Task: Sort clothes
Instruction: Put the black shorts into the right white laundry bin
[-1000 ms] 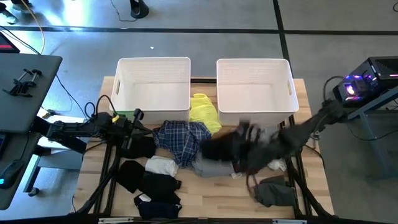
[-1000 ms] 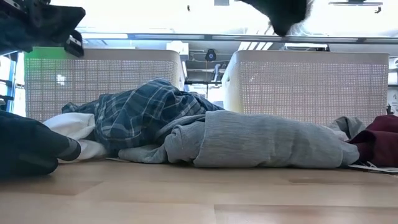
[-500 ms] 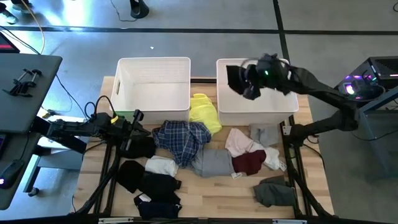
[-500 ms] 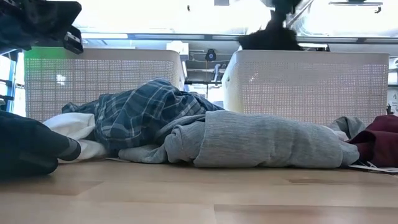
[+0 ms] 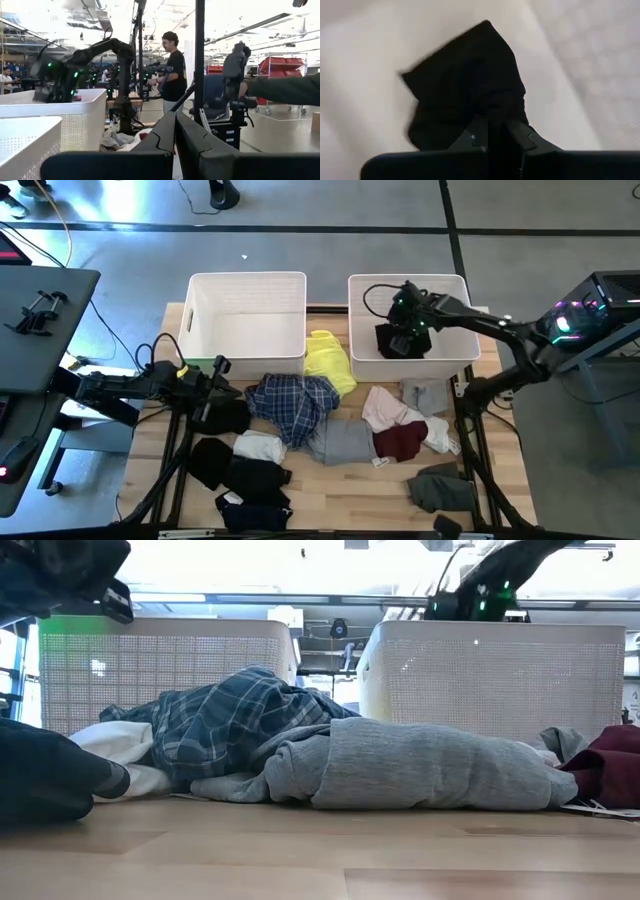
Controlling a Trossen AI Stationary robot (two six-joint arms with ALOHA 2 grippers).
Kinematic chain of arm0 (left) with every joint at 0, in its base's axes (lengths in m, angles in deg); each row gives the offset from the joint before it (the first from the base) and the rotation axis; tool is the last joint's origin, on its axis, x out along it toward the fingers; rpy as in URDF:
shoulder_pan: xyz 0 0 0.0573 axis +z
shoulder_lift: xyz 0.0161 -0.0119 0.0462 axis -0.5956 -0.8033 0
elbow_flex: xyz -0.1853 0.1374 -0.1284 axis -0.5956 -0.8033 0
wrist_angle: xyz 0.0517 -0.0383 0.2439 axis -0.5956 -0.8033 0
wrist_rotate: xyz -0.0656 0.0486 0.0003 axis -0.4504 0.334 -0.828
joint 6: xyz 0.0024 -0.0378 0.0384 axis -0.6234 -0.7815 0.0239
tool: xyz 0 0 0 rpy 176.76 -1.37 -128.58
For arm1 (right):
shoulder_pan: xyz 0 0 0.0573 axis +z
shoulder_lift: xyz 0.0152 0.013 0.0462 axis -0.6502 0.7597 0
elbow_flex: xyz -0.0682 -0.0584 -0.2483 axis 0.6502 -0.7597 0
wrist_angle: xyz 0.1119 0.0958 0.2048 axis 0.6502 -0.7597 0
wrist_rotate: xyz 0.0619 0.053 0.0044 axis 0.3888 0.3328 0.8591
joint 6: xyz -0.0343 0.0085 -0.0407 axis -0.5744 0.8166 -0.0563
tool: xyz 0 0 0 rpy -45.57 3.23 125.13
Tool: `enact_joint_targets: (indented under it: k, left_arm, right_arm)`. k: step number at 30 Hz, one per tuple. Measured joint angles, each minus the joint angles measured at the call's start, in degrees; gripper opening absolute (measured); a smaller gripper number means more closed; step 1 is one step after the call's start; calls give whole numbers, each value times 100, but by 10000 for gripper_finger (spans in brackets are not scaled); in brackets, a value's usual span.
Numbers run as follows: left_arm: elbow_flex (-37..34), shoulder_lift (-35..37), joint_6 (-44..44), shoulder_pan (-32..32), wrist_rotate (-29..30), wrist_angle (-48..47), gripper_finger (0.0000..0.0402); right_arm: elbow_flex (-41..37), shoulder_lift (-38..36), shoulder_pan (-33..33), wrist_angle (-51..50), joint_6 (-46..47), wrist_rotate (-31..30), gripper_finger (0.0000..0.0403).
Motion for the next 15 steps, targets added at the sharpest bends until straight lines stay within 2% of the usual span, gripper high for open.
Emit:
enact_joint_targets:
  k: [4,7,12,15]
  left_arm:
    - [-2,0,0,0,-2,31,2]
    - [0,0,-62,0,-2,31,2]
    - [0,0,-90,0,-4,29,2]
    - [0,0,-128,0,-2,35,2]
  right_arm:
    - [32,350,-201,34,315,324,10]
    - [32,506,-267,36,695,353,27]
    - [38,575,-411,-121,1224,559,105]
    - [282,521,-469,-695,1286,366,150]
